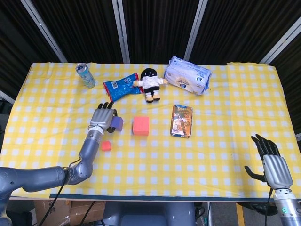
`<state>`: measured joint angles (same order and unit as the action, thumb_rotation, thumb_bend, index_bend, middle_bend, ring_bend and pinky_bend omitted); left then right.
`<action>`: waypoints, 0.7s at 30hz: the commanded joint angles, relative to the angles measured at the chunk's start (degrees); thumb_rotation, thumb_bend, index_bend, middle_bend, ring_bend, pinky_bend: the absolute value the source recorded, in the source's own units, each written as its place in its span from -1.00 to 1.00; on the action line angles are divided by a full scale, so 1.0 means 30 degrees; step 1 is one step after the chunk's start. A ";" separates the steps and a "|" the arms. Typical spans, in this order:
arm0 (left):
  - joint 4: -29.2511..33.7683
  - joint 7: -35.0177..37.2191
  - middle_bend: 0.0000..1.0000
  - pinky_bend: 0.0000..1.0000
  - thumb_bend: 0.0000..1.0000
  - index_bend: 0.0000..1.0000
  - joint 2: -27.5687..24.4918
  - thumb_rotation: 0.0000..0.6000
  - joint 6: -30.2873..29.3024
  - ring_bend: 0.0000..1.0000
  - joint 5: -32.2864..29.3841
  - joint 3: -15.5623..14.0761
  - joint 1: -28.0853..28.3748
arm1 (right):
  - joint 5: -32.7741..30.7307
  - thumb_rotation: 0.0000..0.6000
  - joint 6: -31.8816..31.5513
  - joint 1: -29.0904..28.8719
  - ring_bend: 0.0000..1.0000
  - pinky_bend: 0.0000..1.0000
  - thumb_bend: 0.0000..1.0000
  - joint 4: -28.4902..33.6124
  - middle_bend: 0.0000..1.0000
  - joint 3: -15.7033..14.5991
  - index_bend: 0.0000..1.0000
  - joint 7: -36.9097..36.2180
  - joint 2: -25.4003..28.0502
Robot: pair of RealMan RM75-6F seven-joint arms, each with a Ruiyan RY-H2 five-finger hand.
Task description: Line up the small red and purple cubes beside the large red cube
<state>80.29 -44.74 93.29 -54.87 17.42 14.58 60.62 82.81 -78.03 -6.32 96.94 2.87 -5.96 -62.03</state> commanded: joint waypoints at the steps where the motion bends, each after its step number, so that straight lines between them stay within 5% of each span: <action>1: -0.0003 -0.0195 -1.00 -1.00 -0.22 -0.03 0.0306 1.00 -0.0263 -1.00 -0.0152 -0.0049 0.0207 | 0.0016 1.00 -0.0009 0.0004 -1.00 -1.00 -0.31 -0.0005 -1.00 -0.0003 -1.00 -0.0038 0.0010; 21: -0.1640 0.0043 -1.00 -1.00 -0.22 -0.06 0.1869 1.00 -0.0237 -1.00 -0.0714 0.0619 0.0889 | 0.0024 1.00 0.0093 -0.0031 -1.00 -1.00 -0.31 0.0042 -1.00 -0.0027 -1.00 -0.0226 0.0094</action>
<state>75.61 -44.50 98.69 -55.73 15.51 16.37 63.16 82.88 -77.76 -6.41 97.06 2.79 -6.64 -61.75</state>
